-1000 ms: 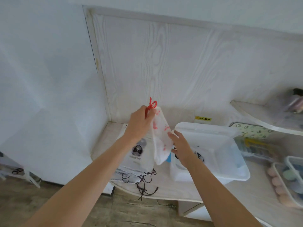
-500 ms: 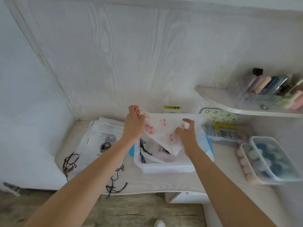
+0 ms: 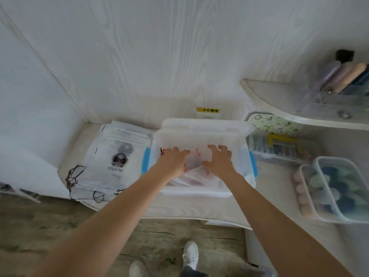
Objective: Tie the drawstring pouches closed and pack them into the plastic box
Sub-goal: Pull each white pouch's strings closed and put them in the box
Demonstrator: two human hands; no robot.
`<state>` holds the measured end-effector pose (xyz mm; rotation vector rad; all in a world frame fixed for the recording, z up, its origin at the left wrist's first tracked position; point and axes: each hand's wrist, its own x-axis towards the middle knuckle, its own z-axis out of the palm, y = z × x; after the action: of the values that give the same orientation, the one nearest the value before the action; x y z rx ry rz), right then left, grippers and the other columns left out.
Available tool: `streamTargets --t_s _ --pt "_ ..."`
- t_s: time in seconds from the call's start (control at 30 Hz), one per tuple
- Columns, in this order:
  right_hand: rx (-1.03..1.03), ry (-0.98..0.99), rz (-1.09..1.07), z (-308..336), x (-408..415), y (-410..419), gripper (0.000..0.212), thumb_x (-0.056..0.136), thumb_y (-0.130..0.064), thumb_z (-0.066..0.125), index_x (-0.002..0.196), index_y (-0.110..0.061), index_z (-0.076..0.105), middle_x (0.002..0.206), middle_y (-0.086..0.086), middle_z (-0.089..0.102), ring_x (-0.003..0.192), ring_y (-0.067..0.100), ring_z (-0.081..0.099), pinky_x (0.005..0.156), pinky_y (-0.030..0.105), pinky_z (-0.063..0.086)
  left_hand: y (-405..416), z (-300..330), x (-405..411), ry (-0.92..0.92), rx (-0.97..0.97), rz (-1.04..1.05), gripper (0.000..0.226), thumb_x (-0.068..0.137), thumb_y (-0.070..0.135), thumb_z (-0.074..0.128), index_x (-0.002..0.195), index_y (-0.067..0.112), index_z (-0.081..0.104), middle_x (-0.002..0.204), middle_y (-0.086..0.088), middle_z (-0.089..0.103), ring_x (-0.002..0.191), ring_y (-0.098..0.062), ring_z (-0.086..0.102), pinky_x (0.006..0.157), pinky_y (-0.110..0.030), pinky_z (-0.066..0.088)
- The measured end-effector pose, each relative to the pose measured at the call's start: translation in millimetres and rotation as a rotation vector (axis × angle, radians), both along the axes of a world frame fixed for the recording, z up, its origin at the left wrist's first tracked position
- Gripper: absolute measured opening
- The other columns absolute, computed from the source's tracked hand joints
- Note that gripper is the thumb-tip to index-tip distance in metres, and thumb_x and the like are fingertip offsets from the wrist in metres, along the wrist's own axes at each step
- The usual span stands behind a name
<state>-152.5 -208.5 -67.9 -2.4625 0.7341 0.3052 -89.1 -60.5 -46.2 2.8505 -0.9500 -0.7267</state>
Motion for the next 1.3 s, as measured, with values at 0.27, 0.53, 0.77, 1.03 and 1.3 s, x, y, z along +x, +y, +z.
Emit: streamTargets --t_s 0.27,0.53,0.77,1.03,1.3 --pt "-0.036 0.162 0.206 -3.9 3.1 6.5 0.071 0.085 -0.040 0.061 0.144 -0.021 0.026 0.142 0.014 0.029 0.133 0.032 0.027 0.108 0.040 0.029 -12.8 -4.4 1.2 0.113 0.093 0.040 0.043 0.097 0.024 0.042 0.139 0.018 0.038 0.139 -0.008 0.046 0.127 -0.028 0.042 0.102 -0.035 0.035" --pt "0.042 -0.220 0.217 59.0 17.8 59.0 0.045 0.093 -0.022 0.052 0.136 -0.016 0.041 0.142 0.007 0.036 0.130 0.023 0.036 0.106 0.027 0.025 38.9 52.6 12.9 -0.033 -0.620 0.246 0.035 0.094 0.004 0.038 0.125 0.012 0.053 0.127 -0.009 0.051 0.116 -0.022 0.048 0.081 -0.014 0.027" --pt "0.092 -0.547 0.268 88.4 44.2 166.1 0.033 0.090 -0.005 0.047 0.123 -0.008 0.053 0.122 0.011 0.050 0.111 0.026 0.051 0.094 0.032 0.039 151.5 49.6 48.3 -0.200 -0.702 0.462 0.037 0.091 -0.001 0.040 0.124 0.008 0.053 0.126 -0.011 0.055 0.117 -0.024 0.053 0.099 -0.030 0.039" --pt "0.200 -0.051 0.462 28.4 58.3 245.1 0.052 0.091 -0.035 0.057 0.138 -0.018 0.042 0.137 0.009 0.046 0.127 0.025 0.042 0.100 0.030 0.032 244.0 12.8 58.1 0.219 -0.394 0.279 0.040 0.096 0.029 0.047 0.136 0.027 0.045 0.143 0.003 0.044 0.130 -0.016 0.040 0.102 -0.027 0.030" --pt "0.085 -0.006 0.367 -3.1 58.1 248.4 0.019 0.089 -0.016 0.058 0.106 -0.008 0.064 0.114 0.010 0.062 0.106 0.026 0.057 0.086 0.030 0.044 288.2 -22.4 75.6 0.144 -0.358 0.093 0.024 0.085 0.030 0.065 0.106 0.018 0.067 0.111 -0.001 0.064 0.100 -0.016 0.060 0.091 -0.031 0.045"
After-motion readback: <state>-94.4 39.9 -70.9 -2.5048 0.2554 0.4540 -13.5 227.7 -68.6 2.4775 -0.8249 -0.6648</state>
